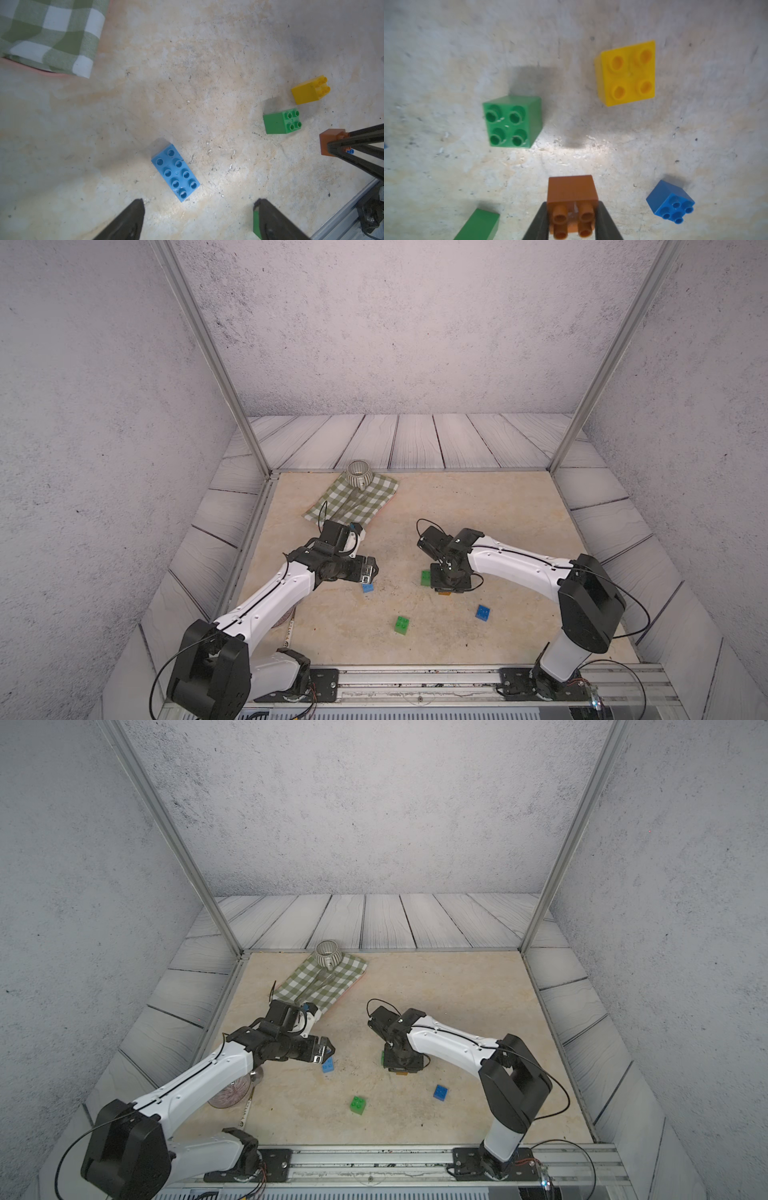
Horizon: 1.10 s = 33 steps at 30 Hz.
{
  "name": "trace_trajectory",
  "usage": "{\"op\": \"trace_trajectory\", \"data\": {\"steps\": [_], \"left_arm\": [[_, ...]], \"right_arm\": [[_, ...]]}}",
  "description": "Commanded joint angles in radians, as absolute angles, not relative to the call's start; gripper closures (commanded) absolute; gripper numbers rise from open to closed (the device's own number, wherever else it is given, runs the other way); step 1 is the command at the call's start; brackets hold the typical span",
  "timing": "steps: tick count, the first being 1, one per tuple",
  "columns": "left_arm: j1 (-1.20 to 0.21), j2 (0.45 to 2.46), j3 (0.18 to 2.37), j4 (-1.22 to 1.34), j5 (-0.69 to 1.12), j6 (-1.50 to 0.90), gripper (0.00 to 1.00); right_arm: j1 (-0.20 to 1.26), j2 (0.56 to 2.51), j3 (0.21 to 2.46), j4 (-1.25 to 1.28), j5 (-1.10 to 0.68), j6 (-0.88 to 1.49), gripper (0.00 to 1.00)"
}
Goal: Assemble the number 4 with lego
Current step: Pick up the lego brick from the center of the board, then assemble the lego brick with the lego brick.
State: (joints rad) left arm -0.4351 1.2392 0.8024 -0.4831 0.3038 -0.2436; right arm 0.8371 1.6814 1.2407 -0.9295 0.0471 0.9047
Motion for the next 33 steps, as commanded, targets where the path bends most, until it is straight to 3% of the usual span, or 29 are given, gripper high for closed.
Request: {"op": "trace_trajectory", "data": {"steps": [1, 17, 33], "left_arm": [[-0.445, 1.251, 0.839, -0.491, 0.306, -0.223, 0.12], [-0.464, 1.318, 0.874, -0.470, 0.365, -0.175, 0.13], [-0.469, 1.348, 0.877, -0.448, 0.392, -0.170, 0.14]], "right_arm": [[0.826, 1.712, 1.292, -0.977, 0.064, 0.881, 1.00], [0.785, 1.871, 1.504, -1.055, 0.034, 0.840, 1.00], [0.775, 1.932, 1.543, -1.058, 0.000, 0.828, 1.00]]}}
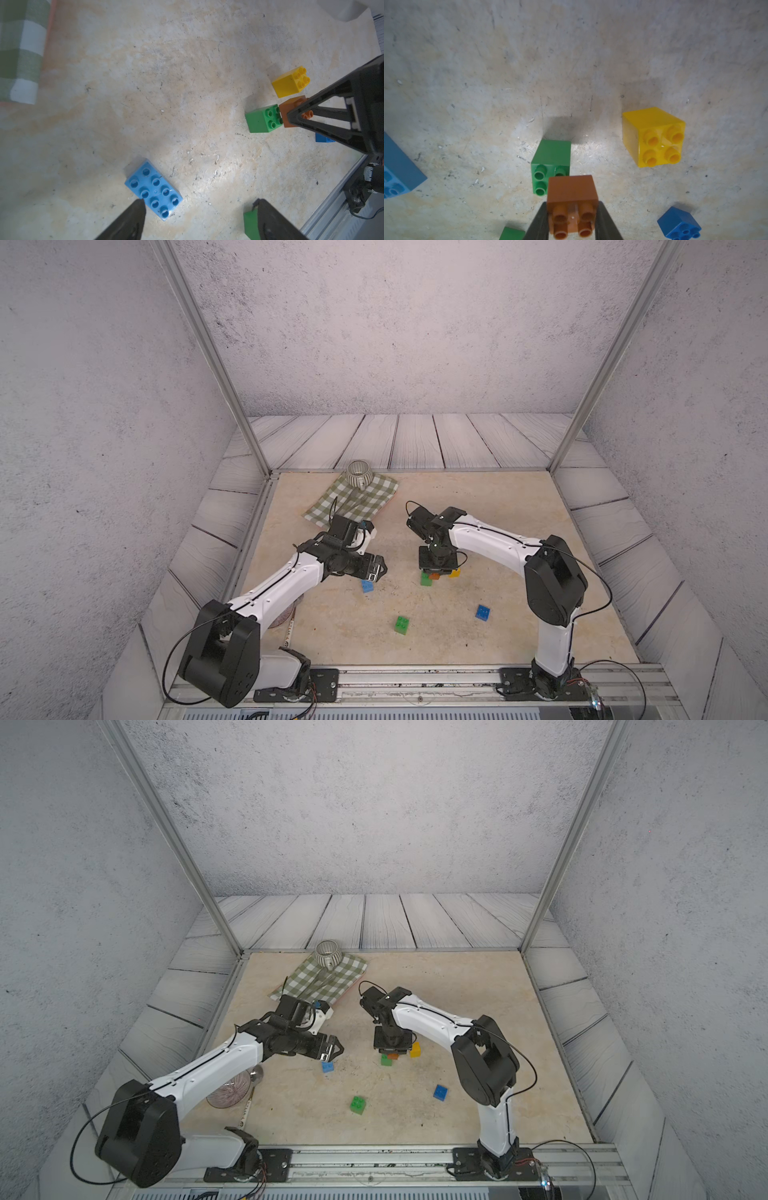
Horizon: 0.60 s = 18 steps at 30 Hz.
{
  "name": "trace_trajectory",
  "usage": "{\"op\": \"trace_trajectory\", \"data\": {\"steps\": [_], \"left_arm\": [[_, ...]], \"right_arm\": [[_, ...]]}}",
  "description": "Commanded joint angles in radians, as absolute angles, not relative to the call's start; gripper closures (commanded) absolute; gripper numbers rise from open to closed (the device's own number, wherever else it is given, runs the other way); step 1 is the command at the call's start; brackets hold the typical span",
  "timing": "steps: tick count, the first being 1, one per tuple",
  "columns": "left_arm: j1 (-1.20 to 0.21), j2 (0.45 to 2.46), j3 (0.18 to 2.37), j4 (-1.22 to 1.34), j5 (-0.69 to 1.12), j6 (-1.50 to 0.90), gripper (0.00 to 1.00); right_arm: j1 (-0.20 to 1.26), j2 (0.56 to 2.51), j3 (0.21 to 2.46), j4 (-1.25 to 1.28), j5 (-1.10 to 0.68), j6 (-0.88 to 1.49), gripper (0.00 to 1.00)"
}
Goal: Assemble the number 4 with lego
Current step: Assemble the lego brick with the lego brick.
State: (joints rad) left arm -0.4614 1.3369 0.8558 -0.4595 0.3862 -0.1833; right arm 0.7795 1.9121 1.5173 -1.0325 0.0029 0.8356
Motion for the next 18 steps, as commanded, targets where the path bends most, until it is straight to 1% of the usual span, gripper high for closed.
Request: {"op": "trace_trajectory", "data": {"steps": [1, 18], "left_arm": [[-0.469, 1.347, 0.876, -0.446, 0.393, -0.170, 0.14], [-0.469, 1.350, 0.875, -0.445, 0.387, -0.173, 0.15]], "right_arm": [[0.775, 1.935, 1.545, -1.058, 0.000, 0.827, 1.00], [0.768, 2.003, 1.546, -1.075, 0.017, 0.810, 1.00]]}}
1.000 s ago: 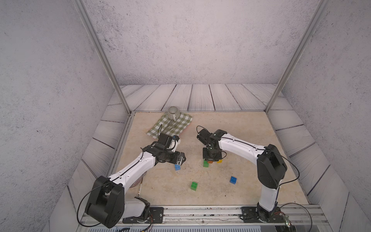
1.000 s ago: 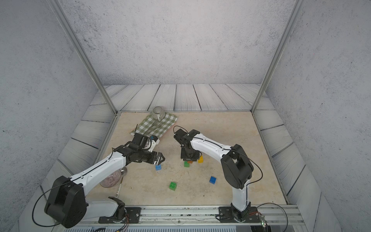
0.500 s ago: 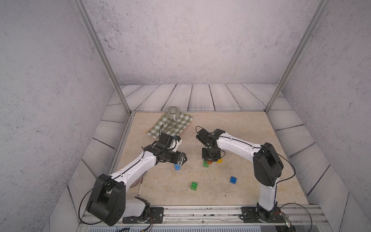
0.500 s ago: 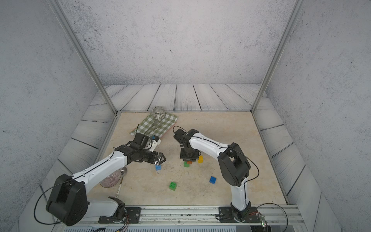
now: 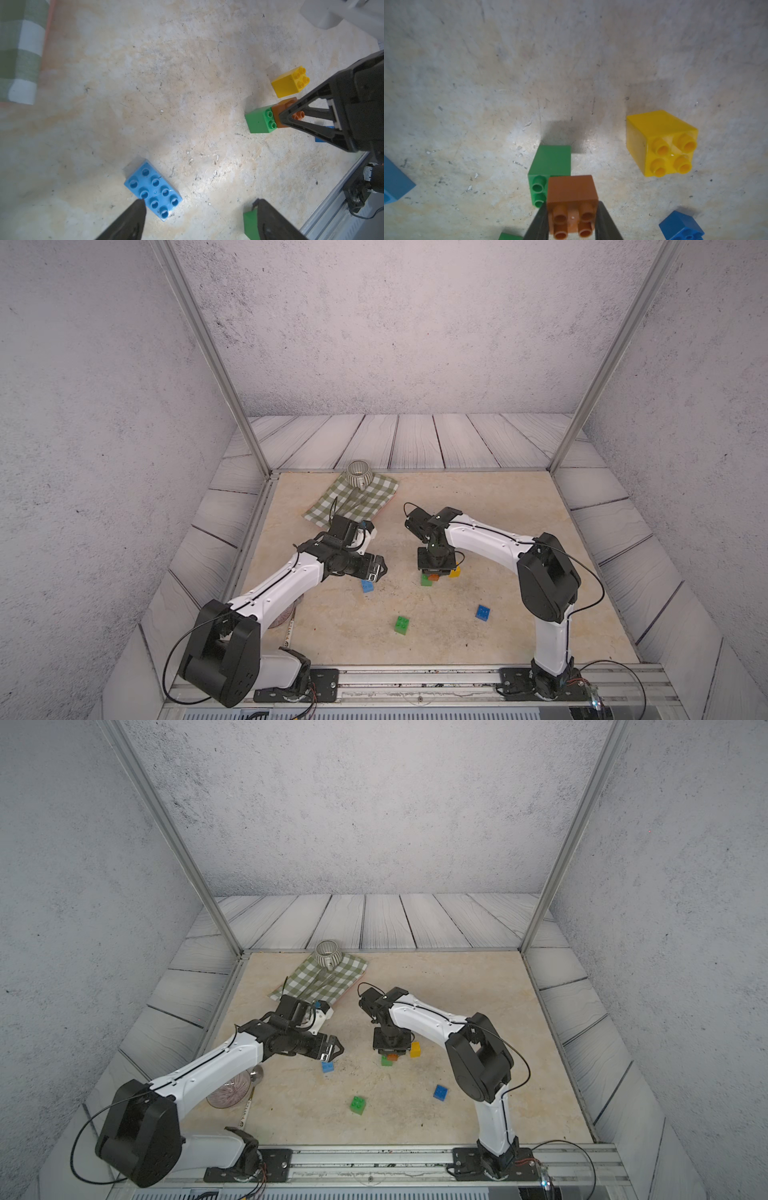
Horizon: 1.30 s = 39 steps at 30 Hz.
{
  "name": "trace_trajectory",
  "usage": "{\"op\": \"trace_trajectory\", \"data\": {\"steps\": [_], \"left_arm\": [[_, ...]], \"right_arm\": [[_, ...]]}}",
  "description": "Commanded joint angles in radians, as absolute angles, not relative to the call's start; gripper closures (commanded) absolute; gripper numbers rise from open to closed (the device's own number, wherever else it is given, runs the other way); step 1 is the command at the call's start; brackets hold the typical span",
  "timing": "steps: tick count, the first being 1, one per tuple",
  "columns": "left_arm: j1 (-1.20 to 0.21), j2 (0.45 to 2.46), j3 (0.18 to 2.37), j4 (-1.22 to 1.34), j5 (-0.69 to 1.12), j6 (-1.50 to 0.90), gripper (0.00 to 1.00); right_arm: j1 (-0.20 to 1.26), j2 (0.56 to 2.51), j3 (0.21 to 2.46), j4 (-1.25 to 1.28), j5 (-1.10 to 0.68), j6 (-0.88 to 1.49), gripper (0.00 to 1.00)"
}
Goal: Assemble the number 4 with lego
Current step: Assemble the lego brick with the lego brick.
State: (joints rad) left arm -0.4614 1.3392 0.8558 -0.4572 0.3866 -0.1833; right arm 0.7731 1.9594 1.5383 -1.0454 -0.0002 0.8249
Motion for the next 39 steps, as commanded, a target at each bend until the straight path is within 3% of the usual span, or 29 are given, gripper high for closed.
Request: {"op": "trace_trajectory", "data": {"steps": [1, 39], "left_arm": [[-0.470, 1.352, 0.877, -0.443, 0.389, -0.173, 0.15], [-0.491, 1.355, 0.882, -0.465, 0.329, -0.166, 0.15]], "right_arm": [[0.769, 2.009, 1.551, -1.080, 0.017, 0.808, 1.00], [0.803, 2.089, 1.531, -1.064, 0.081, 0.796, 1.00]]}}
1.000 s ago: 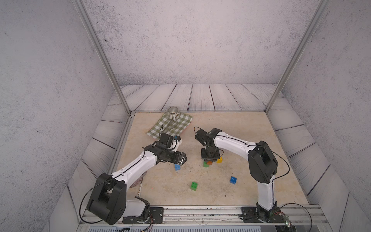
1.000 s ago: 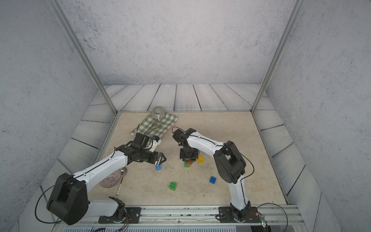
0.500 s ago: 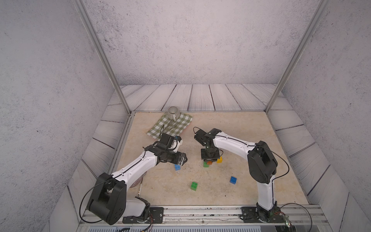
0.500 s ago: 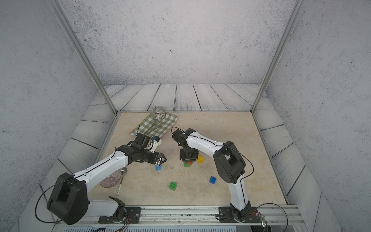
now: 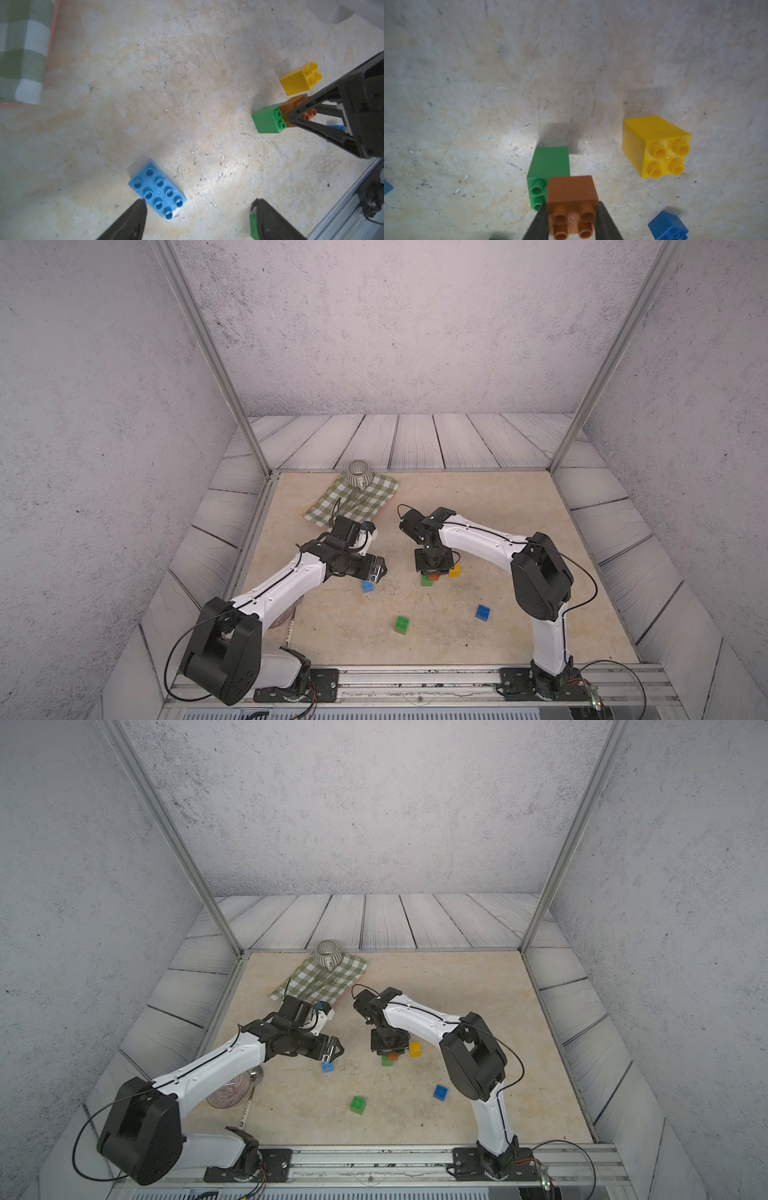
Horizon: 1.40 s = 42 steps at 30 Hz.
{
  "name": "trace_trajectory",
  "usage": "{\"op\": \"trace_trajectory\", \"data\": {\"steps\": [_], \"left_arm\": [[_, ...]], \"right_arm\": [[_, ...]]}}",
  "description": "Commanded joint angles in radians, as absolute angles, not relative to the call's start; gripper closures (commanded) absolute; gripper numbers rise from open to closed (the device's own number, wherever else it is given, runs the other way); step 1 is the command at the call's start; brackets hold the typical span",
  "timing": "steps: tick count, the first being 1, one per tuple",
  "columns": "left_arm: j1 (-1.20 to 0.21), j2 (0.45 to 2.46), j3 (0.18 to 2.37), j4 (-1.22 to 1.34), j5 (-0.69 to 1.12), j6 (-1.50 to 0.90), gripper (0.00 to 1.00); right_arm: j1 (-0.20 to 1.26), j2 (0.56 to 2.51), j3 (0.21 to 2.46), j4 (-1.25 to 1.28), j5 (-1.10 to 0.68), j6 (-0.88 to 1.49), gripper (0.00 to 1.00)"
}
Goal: Assemble the number 4 with lego
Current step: Assemble the lego brick with the lego brick.
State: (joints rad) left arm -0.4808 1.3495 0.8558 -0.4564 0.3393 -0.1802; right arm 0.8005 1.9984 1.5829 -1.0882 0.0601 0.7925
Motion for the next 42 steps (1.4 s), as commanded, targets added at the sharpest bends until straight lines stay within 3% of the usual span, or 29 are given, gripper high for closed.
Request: {"op": "trace_trajectory", "data": {"steps": [1, 8, 17, 42], "left_arm": [[-0.491, 1.354, 0.881, -0.466, 0.328, -0.166, 0.15], [-0.492, 1.352, 0.883, -0.464, 0.325, -0.166, 0.15], [-0.492, 1.338, 0.879, -0.463, 0.310, -0.170, 0.15], [-0.492, 1.322, 0.877, -0.468, 0.287, -0.169, 0.15]], "right_arm": [[0.803, 2.089, 1.529, -1.062, 0.083, 0.798, 1.00], [0.803, 2.100, 1.542, -1.071, 0.084, 0.797, 0.99], [0.802, 2.051, 1.553, -1.094, 0.098, 0.809, 0.83], [0.802, 2.037, 1.638, -1.141, 0.112, 0.813, 0.56]]}}
